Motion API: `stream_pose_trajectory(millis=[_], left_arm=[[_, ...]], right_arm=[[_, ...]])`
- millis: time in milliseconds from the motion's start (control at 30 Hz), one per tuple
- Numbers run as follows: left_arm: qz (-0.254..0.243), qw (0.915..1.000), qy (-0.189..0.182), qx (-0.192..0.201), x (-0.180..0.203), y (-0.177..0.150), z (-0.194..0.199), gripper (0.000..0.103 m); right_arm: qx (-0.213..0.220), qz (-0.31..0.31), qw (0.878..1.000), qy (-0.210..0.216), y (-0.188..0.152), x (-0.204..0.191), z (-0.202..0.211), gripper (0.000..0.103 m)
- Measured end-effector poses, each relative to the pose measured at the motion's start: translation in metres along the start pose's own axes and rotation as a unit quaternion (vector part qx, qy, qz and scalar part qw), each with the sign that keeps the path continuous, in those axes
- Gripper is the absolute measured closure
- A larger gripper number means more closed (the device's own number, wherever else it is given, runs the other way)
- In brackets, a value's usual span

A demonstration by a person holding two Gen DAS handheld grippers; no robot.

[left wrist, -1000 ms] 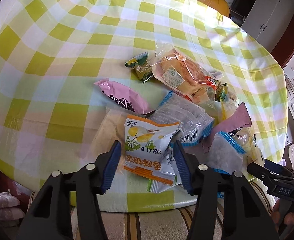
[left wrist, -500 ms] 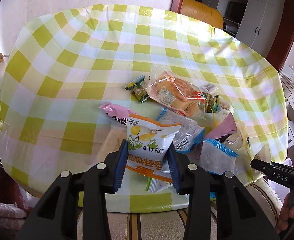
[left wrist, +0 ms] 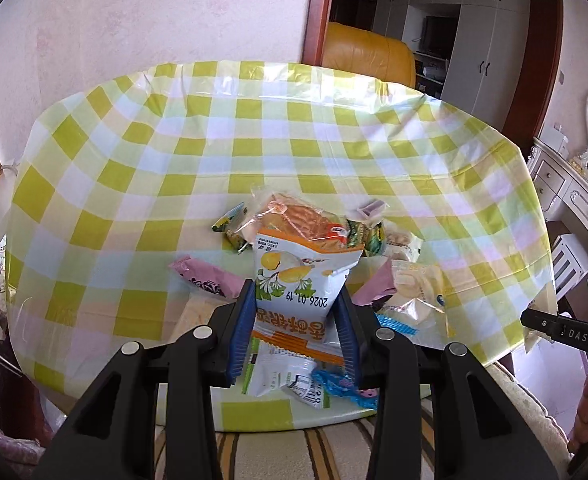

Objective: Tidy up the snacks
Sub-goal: 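Carry both snacks to the white box and open both grippers to drop them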

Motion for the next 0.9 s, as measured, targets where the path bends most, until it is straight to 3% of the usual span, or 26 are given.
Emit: stream_pose_trajectory(millis=[200,367,633,767,900], left_arm=[[-0.046,0.9949,-0.085,-0.029,0.07,-0.008,0.002,0.065],[-0.099,0.9801,-0.155,-0.073,0.137,-0.032,-0.002,0.065],[-0.154,0.9427,-0.234,-0.181,0.218,-0.082,-0.021,0.065],[-0.156,0.9171,-0.276,-0.241,0.246,-0.102,-0.033,0.065],[-0.167,0.9038,-0.281,-0.276,0.266,-0.12,-0.045,0.065]], right_arm=[[0.009,-0.033,0.999,-0.031,-0.009,0.044,0.017,0.066],[-0.005,-0.065,0.996,-0.064,-0.03,0.086,0.018,0.066],[-0.023,-0.11,0.987,-0.113,-0.068,0.141,0.019,0.066],[-0.031,-0.124,0.982,-0.141,-0.085,0.164,0.021,0.066],[-0.044,-0.135,0.977,-0.158,-0.1,0.183,0.017,0.065]])
Point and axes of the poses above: each gripper's, at about its wrist camera, not at the fingertips, and z roughly against the way its jaws point, x to its right, y to its top, the point moved 1 cm from there along -z, roughly the way its jaws point, and after that the axes turned 10 degrees about z, right-handed, at the moved point
